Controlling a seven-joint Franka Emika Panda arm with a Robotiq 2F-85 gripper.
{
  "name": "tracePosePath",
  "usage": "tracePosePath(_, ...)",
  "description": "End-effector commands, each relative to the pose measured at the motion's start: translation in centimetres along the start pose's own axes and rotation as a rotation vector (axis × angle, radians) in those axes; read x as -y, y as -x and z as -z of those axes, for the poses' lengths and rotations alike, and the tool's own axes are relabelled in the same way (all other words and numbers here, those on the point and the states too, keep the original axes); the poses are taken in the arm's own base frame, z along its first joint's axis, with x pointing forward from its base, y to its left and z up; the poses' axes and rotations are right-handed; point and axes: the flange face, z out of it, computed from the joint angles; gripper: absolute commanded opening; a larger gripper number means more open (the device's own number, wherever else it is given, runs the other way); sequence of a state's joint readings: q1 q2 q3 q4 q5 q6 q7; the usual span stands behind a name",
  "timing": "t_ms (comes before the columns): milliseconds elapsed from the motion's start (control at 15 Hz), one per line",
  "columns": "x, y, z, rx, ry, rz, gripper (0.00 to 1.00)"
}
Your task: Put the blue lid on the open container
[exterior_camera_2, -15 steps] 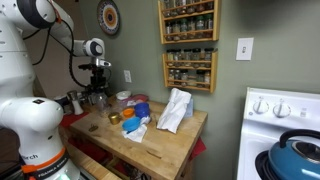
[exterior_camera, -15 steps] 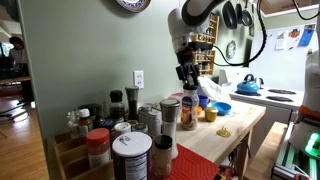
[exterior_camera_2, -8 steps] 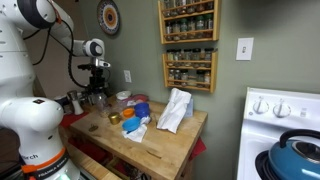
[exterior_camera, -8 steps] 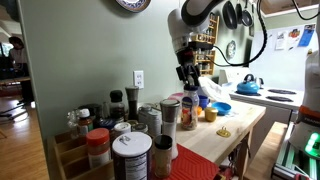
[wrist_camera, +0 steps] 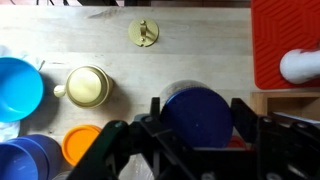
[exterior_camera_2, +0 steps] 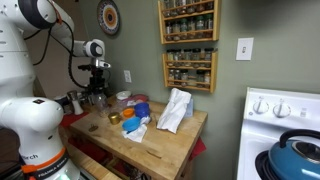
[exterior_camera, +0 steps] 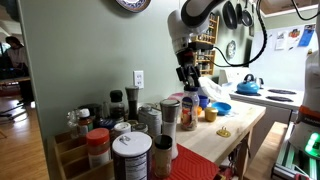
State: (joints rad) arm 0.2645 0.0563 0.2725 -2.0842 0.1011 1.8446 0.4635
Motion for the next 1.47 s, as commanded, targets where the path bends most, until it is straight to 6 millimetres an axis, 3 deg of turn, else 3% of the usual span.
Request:
tracePosePath(0, 0.1, 0.0, -1.1, 0.004, -0.003, -0.012, 0.93)
tracePosePath(200, 0.0, 0.4, -0.3, -0.008, -0.004, -0.009, 1.0)
tracePosePath(600, -0.3, 2.0, 2.3, -0.055, -0.002, 0.007, 1.0)
tracePosePath(1133, -1.1, 9.0, 8.8, -0.215, -0.059, 0.084, 1.0)
tracePosePath(1200, -0.4, 6.5, 8.7, -0.193, -0.05, 0.06, 1.0)
tracePosePath(1400, -0.7, 8.5, 9.7, -0.227, -0.054, 0.073, 1.0)
